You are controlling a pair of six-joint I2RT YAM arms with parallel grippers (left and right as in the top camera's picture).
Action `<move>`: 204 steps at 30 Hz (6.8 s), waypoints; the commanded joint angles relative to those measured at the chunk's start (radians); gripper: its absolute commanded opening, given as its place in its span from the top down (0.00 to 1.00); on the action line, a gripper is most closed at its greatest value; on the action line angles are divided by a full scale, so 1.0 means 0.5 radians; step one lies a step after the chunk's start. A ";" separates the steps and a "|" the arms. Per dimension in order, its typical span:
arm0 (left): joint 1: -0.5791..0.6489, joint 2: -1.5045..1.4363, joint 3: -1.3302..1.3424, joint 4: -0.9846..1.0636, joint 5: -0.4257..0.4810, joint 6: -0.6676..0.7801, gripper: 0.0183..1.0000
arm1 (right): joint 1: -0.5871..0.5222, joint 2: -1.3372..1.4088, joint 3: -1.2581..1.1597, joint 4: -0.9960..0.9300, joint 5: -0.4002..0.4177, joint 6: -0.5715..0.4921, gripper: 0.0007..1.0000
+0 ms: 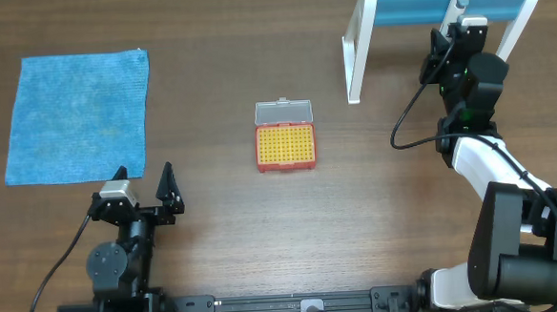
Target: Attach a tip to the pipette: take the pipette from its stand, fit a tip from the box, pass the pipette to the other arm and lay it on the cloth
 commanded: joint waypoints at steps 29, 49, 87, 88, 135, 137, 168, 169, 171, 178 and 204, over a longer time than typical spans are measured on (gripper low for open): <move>-0.007 -0.011 -0.005 -0.014 -0.008 0.011 0.14 | 1.207 -0.208 -0.958 1.611 -0.291 0.224 0.92; -0.007 -0.011 -0.005 -0.014 -0.008 0.011 0.14 | 1.350 0.300 -0.676 1.588 -0.385 0.294 0.92; -0.007 -0.011 -0.005 -0.014 -0.008 0.011 0.14 | 1.305 0.299 -0.763 1.598 -0.499 0.294 0.92; -0.007 -0.011 -0.005 -0.014 -0.008 0.011 0.14 | 1.305 0.299 -0.763 1.608 -0.499 0.294 0.92; -0.007 -0.011 -0.005 -0.014 -0.008 0.011 0.13 | 1.304 0.286 -0.684 1.324 -0.521 0.156 0.92; -0.007 -0.011 -0.005 -0.014 -0.008 0.011 0.13 | 1.304 0.300 -0.687 1.313 -0.521 0.156 0.92; -0.007 -0.011 -0.005 -0.014 -0.008 0.011 0.14 | 1.300 -0.201 -0.619 1.269 -0.545 0.039 0.92; -0.007 -0.011 -0.005 -0.014 -0.008 0.011 0.13 | 1.300 -0.268 -0.610 1.179 -0.546 0.039 0.92; -0.007 -0.011 -0.005 -0.014 -0.008 0.011 0.14 | 1.300 -0.487 -0.574 0.843 -0.612 0.038 0.92; -0.007 -0.011 -0.005 -0.014 -0.008 0.011 0.13 | 1.300 -1.199 -0.262 -0.414 -0.700 0.038 0.92; -0.007 -0.011 -0.005 0.077 0.709 -0.938 0.14 | 1.300 -1.231 -0.232 -0.832 -0.715 0.719 0.93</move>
